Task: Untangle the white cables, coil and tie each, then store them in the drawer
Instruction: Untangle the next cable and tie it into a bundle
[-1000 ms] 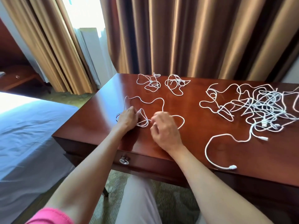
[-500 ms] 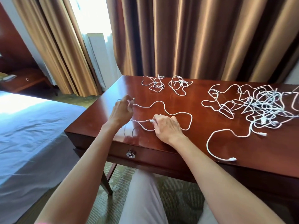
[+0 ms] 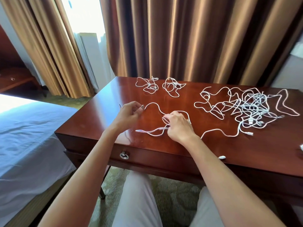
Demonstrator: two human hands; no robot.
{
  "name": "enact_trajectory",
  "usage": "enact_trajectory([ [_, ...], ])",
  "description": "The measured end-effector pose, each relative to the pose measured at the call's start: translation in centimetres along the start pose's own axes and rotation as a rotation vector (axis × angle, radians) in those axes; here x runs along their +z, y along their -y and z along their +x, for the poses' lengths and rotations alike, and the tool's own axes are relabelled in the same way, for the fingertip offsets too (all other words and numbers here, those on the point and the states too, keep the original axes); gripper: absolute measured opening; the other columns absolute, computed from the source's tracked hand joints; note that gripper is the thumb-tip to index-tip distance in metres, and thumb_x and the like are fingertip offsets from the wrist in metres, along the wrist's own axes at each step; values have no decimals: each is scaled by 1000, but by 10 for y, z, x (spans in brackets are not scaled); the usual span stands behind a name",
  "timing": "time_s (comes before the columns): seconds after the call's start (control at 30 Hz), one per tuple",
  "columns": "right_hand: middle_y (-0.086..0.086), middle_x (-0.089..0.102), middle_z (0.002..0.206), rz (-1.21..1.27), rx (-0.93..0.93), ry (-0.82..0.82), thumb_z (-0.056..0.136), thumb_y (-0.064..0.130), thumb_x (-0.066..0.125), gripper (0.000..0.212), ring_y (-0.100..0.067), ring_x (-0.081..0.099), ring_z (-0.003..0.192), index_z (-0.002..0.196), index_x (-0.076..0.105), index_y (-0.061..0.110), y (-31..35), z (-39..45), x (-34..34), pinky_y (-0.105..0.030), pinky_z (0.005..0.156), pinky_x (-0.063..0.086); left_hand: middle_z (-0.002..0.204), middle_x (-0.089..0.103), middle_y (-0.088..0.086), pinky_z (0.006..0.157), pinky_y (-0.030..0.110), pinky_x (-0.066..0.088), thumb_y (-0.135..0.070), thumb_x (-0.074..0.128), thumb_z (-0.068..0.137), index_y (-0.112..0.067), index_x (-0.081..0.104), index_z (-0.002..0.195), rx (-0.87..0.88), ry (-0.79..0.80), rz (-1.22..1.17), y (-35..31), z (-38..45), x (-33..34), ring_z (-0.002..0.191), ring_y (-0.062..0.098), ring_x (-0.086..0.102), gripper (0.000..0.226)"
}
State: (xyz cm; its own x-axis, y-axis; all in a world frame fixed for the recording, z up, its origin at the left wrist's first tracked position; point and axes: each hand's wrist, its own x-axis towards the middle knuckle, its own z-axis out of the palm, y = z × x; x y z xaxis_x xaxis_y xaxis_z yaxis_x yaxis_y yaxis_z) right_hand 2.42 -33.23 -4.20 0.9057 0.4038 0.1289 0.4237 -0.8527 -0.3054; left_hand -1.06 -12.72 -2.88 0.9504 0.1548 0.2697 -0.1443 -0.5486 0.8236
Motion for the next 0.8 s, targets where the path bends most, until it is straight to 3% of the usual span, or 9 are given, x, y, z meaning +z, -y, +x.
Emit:
enact_trajectory([
  [0.07,-3,62,132,267,-34,-5,88,4,60,49,-23,58,125,135,60,18,13,3,-5,-41,104,48,73,74,-1,65,29,47,-16,55,102,-16,58,90,27,65,-148,-10,-1,4,64,14,62,12],
  [0.17,0,69,122,904,-117,107,91,2,67,39,-12,63,118,128,62,10,37,5,-6,-28,103,50,89,74,19,67,26,49,-7,48,104,-11,49,97,58,84,-380,-28,-3,5,73,22,64,8],
  [0.23,-5,69,123,1187,-121,119,96,2,64,30,-8,65,113,125,61,6,44,5,-4,-23,101,49,94,73,22,70,28,55,-3,46,104,-10,43,98,68,62,-582,-36,-5,4,72,22,67,10],
  [0.3,-13,72,116,1214,-134,83,100,8,60,19,-9,68,102,118,66,4,43,4,-3,-22,93,51,98,75,18,79,30,60,-6,51,100,-10,44,96,50,44,-786,-43,-9,0,79,22,71,9],
  [0.37,-15,74,99,1208,-135,58,103,16,57,19,-17,71,90,107,68,1,37,-1,0,-30,87,56,96,75,17,83,29,59,-11,60,91,-9,47,92,51,-6,-847,-45,-11,-3,84,23,73,13],
  [0.43,-11,73,88,1286,-98,-13,102,18,57,23,-20,70,82,101,69,-1,33,-8,0,-33,81,59,90,75,15,80,28,58,-9,64,89,-8,51,91,79,-112,-796,-41,-13,-3,81,21,73,13],
  [0.53,-2,71,76,1382,-55,-178,98,16,65,15,-11,65,70,94,73,4,29,-17,-7,-22,65,55,77,72,8,77,31,54,-4,72,87,-9,60,88,33,-256,-659,-28,-18,-2,71,18,67,13],
  [0.67,1,72,75,1475,-67,-365,92,14,72,11,-8,62,65,97,73,4,29,-28,-20,-19,62,51,73,62,6,71,36,46,-18,67,91,-18,73,97,64,-96,-336,-27,-34,9,71,15,56,8],
  [0.8,-3,76,81,1355,-116,-478,87,16,78,11,-13,69,69,94,74,10,36,-39,-26,-25,65,55,75,65,9,73,29,48,-33,58,100,-19,77,96,88,-13,-313,-51,-61,27,75,10,59,24],
])
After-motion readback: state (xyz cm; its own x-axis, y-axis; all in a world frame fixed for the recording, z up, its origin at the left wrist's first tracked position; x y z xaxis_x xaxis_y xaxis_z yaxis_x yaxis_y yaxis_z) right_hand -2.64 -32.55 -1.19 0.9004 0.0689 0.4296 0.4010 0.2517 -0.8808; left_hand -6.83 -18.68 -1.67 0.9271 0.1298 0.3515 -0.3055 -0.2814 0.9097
